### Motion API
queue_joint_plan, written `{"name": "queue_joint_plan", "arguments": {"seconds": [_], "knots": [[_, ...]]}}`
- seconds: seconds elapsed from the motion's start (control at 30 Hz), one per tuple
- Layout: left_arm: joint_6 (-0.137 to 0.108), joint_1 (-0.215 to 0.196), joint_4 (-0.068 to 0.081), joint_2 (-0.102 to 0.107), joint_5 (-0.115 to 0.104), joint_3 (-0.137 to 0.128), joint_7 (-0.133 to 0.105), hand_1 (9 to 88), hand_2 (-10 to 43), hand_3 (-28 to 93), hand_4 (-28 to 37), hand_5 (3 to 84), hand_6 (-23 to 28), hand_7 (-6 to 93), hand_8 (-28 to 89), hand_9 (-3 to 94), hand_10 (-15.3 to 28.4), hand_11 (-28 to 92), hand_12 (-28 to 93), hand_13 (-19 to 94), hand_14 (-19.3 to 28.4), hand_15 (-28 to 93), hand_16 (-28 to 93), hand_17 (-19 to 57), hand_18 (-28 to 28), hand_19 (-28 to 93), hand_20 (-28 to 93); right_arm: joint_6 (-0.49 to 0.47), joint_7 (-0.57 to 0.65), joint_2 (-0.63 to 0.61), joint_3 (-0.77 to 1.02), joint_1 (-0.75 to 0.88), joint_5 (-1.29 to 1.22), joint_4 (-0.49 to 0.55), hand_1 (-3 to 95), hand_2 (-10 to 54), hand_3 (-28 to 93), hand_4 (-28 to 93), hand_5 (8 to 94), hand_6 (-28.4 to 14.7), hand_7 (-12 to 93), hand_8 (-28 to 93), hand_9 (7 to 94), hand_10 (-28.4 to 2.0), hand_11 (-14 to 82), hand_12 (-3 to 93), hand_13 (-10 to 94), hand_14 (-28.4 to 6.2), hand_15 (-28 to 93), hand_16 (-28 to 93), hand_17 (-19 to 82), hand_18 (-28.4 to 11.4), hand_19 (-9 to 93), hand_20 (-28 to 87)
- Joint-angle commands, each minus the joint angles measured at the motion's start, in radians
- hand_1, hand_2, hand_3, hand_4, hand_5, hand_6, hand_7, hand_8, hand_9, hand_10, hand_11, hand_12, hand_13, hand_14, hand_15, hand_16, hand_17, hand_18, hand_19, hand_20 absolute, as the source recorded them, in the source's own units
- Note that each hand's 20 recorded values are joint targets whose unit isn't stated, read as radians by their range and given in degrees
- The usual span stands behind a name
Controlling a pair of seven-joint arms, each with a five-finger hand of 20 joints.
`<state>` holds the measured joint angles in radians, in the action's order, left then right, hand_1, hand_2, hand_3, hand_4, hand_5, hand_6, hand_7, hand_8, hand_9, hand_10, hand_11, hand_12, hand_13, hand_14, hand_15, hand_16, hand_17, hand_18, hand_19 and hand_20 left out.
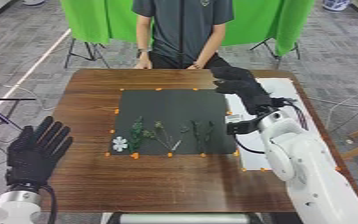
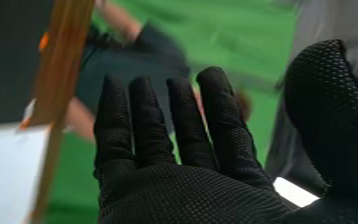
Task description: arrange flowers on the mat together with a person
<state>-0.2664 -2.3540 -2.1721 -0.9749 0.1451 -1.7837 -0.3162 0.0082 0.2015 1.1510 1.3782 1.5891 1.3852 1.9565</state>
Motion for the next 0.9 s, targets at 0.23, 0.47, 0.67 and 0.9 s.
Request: {"name": "queue_joint_plan", "arguments": {"seconds": [0.23, 0.47, 0.67, 0.9], "knots": [[0.002, -0.031, -0.01, -0.01, -0.006, -0.009, -0.019, 27.8, 11.4, 73, -28.3, 43.9, 6.4, 9.6, -8, 39.4, 13.1, 13, 9, 30, 13.1, 16, -3, -1.9, 12.7, 24, 13, 0.135, -0.078, -0.033, 0.225, 0.31, -0.208, 0.109, 29.1, -6.9, 81, -25, 38.9, -4.9, 18, -14, 33.5, -13.2, 8.2, 11.6, 23, -14.6, 21, 11, 7, -16.4, 48, 6], [0.004, -0.03, -0.01, -0.01, -0.008, -0.01, -0.021, 27.8, 11.4, 73, -28.3, 43.9, 6.5, 9.5, -8, 39.5, 13.1, 13, 9, 30, 13.1, 16, -3, -2.0, 12.7, 24, 13, 0.141, -0.11, -0.001, 0.36, 0.418, -0.269, 0.134, 25.8, -2.8, 80, -25, 39.1, -5.0, 17, -13, 33.7, -13.5, 7.4, 11.5, 22, -14.4, 18, 13, 5, -16.3, 46, 8], [0.003, -0.034, -0.011, -0.012, -0.007, -0.011, -0.019, 27.9, 11.4, 72, -28.3, 44.0, 6.5, 9.4, -8, 39.4, 13.2, 13, 9, 30, 13.2, 16, -3, -2.0, 12.8, 24, 13, 0.133, -0.137, 0.053, 0.444, 0.478, -0.274, 0.157, 25.5, -2.6, 80, -25, 39.5, -4.8, 17, -13, 33.9, -13.4, 7.0, 11.6, 23, -14.1, 17, 13, 5, -16.3, 45, 9], [0.006, -0.018, -0.005, -0.008, -0.005, -0.008, -0.007, 27.9, 11.3, 72, -28.3, 44.0, 6.6, 9.3, -8, 39.5, 13.2, 13, 9, 30, 13.3, 16, -3, -2.1, 12.8, 24, 13, -0.11, -0.11, 0.216, 0.644, 0.56, -0.261, 0.194, 26.2, -3.0, 81, -25, 39.7, -4.6, 17, -13, 34.0, -13.1, 6.8, 11.7, 23, -13.9, 16, 14, 6, -16.3, 45, 10]]}}
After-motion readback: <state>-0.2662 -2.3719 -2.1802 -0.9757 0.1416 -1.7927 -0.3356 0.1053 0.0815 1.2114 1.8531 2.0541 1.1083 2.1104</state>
